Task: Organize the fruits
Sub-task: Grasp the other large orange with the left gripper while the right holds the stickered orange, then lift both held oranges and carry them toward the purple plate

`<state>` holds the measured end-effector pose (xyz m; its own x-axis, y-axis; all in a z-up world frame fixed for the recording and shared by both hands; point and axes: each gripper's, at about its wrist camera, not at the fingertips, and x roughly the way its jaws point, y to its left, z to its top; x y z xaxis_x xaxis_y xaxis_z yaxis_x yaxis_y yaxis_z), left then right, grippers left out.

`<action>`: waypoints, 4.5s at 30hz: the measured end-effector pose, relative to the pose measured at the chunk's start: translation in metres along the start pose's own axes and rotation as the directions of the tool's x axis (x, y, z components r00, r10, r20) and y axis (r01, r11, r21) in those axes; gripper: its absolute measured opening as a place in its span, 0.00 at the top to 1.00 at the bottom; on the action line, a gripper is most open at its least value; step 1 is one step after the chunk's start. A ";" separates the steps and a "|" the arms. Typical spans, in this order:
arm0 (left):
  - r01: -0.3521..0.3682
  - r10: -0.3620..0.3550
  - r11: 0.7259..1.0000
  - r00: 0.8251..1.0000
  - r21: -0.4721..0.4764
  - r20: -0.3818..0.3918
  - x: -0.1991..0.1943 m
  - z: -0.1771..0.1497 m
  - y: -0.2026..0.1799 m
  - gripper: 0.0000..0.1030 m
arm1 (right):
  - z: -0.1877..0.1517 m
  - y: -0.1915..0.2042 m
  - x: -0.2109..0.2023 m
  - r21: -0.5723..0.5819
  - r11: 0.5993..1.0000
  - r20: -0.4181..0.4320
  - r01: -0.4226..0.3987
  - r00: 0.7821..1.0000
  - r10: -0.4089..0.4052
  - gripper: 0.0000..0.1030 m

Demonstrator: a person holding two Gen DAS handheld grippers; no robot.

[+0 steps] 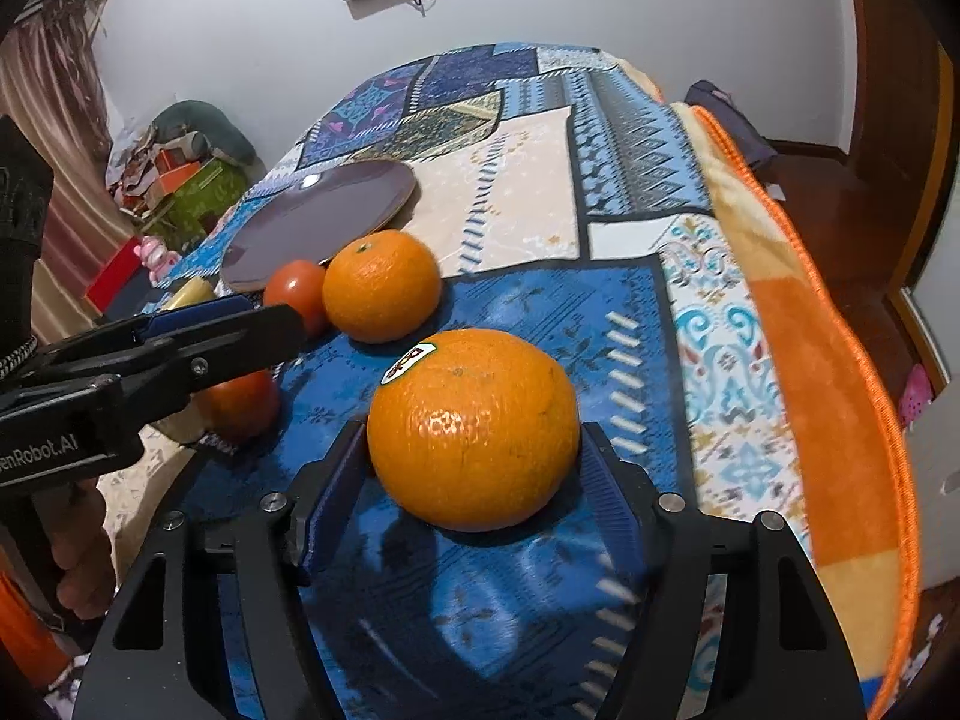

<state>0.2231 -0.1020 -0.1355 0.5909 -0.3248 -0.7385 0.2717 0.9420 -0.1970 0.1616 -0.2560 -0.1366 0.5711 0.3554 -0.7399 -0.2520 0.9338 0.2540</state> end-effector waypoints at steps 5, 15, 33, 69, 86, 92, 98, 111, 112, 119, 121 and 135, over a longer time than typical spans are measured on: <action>0.004 -0.004 1.000 1.000 0.000 -0.031 0.018 0.005 -0.005 0.44 | 0.008 -0.009 -0.004 -0.009 1.000 0.020 0.025 0.999 -0.025 0.36; -0.069 0.068 0.997 0.996 -0.018 -0.051 0.041 0.019 -0.003 0.44 | 0.018 -0.021 -0.004 -0.011 1.000 0.053 0.012 0.999 -0.012 0.38; -0.161 0.163 0.986 0.983 0.034 -0.079 0.073 0.038 -0.011 0.36 | 0.012 -0.027 0.000 0.002 0.999 0.037 -0.044 0.998 0.043 0.34; -0.123 0.120 0.990 0.991 0.064 0.058 0.004 0.031 -0.013 0.38 | 0.020 -0.011 -0.015 -0.002 1.000 0.075 -0.018 0.997 0.018 0.36; -0.188 0.186 0.982 0.965 -0.005 0.186 -0.076 0.039 0.049 0.38 | 0.075 0.050 -0.014 -0.088 0.996 0.192 -0.030 0.980 0.047 0.39; -0.194 0.198 0.980 0.965 -0.039 0.172 -0.078 0.035 0.077 0.38 | 0.092 0.066 0.009 -0.127 0.987 0.135 -0.096 0.984 0.114 0.98; -0.213 0.219 0.975 0.963 -0.054 0.155 -0.071 0.023 0.091 0.38 | 0.071 0.056 0.049 -0.096 0.989 -0.013 -0.111 0.994 0.110 0.93; -0.196 0.206 0.977 0.970 -0.083 0.128 -0.063 0.009 0.099 0.38 | 0.049 0.050 0.073 -0.138 0.990 -0.066 -0.025 0.998 0.016 0.30; -0.197 0.206 0.977 0.970 -0.082 0.127 -0.062 0.008 0.099 0.38 | 0.048 0.049 0.078 -0.134 0.991 -0.083 -0.024 0.996 0.012 0.33; -0.198 0.210 0.975 0.970 -0.096 0.127 -0.061 0.008 0.104 0.38 | 0.044 0.046 0.074 -0.110 0.993 -0.063 -0.034 0.998 0.027 0.35; -0.199 0.211 0.975 0.969 -0.097 0.129 -0.062 0.009 0.105 0.38 | 0.045 0.046 0.070 -0.103 0.994 -0.053 -0.037 0.998 0.031 0.35; -0.223 0.239 0.969 0.954 -0.105 0.179 -0.081 0.022 0.114 0.38 | 0.079 0.075 0.038 -0.160 0.985 0.060 -0.062 0.996 0.072 0.35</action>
<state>0.2229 0.0300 -0.0847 0.7645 -0.0998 -0.6368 0.0520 0.9943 -0.0934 0.2258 -0.1692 -0.0966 0.5976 0.4239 -0.6806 -0.4088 0.8913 0.1962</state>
